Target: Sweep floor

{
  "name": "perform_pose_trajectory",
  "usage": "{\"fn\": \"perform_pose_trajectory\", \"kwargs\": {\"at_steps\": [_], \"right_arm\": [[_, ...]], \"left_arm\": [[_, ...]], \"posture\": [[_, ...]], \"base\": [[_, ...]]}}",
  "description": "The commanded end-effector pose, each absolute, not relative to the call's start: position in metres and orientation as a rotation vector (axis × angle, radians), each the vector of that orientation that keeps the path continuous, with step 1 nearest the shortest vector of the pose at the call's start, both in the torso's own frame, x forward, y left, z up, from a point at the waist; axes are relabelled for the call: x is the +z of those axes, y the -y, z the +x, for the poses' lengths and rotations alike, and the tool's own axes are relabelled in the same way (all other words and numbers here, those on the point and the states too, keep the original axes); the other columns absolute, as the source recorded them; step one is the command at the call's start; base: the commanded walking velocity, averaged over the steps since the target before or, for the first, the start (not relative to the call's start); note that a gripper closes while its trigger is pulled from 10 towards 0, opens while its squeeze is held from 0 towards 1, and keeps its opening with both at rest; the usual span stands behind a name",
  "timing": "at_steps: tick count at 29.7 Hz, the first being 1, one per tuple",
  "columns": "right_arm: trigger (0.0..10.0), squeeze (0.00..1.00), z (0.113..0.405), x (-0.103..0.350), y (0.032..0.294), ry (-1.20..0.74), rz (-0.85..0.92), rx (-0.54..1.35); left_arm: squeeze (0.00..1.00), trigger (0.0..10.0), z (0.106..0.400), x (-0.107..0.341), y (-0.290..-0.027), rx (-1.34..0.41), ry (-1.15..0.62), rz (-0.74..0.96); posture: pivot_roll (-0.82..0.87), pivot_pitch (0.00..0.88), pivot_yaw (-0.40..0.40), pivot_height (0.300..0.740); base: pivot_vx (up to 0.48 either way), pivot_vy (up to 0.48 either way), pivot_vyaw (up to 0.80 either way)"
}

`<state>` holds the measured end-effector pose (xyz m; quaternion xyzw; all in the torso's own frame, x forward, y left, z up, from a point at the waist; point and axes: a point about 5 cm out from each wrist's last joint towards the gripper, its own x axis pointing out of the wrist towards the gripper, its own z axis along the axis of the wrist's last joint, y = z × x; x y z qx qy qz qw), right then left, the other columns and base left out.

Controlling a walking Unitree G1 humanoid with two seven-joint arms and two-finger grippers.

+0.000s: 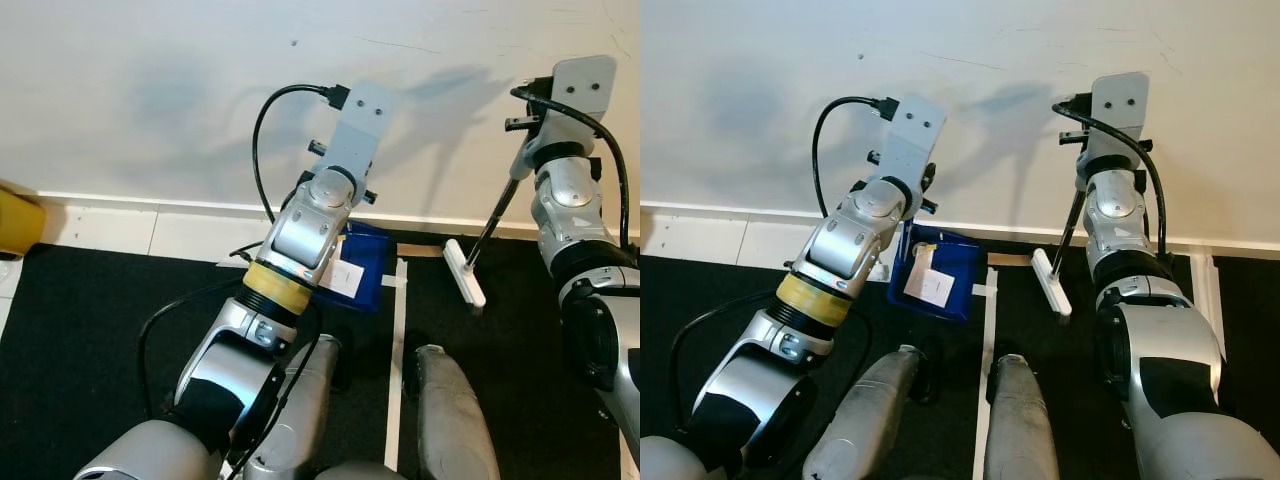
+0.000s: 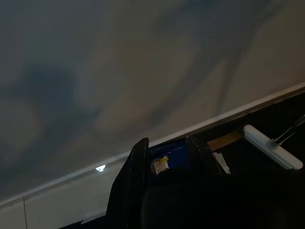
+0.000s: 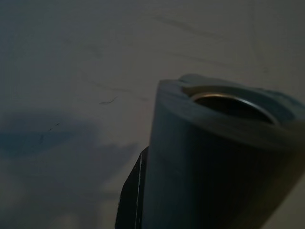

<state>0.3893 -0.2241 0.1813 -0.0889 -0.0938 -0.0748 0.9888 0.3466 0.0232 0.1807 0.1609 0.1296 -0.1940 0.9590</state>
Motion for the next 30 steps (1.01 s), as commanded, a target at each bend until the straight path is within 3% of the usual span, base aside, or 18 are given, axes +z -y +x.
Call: {"fn": "perform_pose_trajectory", "kwargs": {"at_steps": [1,7,10,17,20,23,26,30], "right_arm": [[10.0,0.0,0.39,0.171,0.218,0.135,-0.078,-0.136],[10.0,0.0,0.395,0.167,0.194,0.114,0.164,-0.054],[10.0,0.0,0.401,0.184,0.165,0.192,0.339,0.088],[10.0,0.0,0.406,0.234,0.125,0.397,0.431,0.335],[10.0,0.0,0.404,0.248,0.125,0.464,0.413,0.371],[10.0,0.0,0.401,0.264,0.143,0.54,0.354,0.349],[10.0,0.0,0.397,0.277,0.161,0.6,0.301,0.341],[10.0,0.0,0.384,0.292,0.179,0.667,0.256,0.381]], "left_arm": [[0.0,10.0,0.338,0.161,-0.016,-0.433,-0.349,0.332],[0.0,10.0,0.337,0.161,-0.016,-0.435,-0.35,0.331],[0.0,10.0,0.336,0.16,-0.02,-0.43,-0.354,0.33],[0.0,10.0,0.335,0.157,-0.022,-0.429,-0.365,0.323],[0.0,10.0,0.336,0.157,-0.021,-0.425,-0.365,0.317],[0.0,10.0,0.339,0.159,-0.024,-0.408,-0.361,0.293],[0.0,10.0,0.345,0.165,-0.037,-0.362,-0.359,0.24],[0.0,10.0,0.358,0.173,-0.077,-0.251,-0.361,0.125]], "posture": [[0.16,0.341,0.126,0.74],[0.16,0.341,0.126,0.74],[0.16,0.337,0.126,0.74],[0.15,0.335,0.122,0.74],[0.14,0.333,0.117,0.74],[0.13,0.327,0.109,0.74],[0.1,0.322,0.103,0.74],[0.07,0.307,0.091,0.74]], "base": [[0.0,0.0,0.0],[0.0,0.0,0.0],[0.0,0.0,0.0],[0.0,0.0,0.0],[0.0,0.0,0.0],[0.0,0.0,0.0],[0.0,0.0,0.0],[0.0,0.0,0.0]]}}
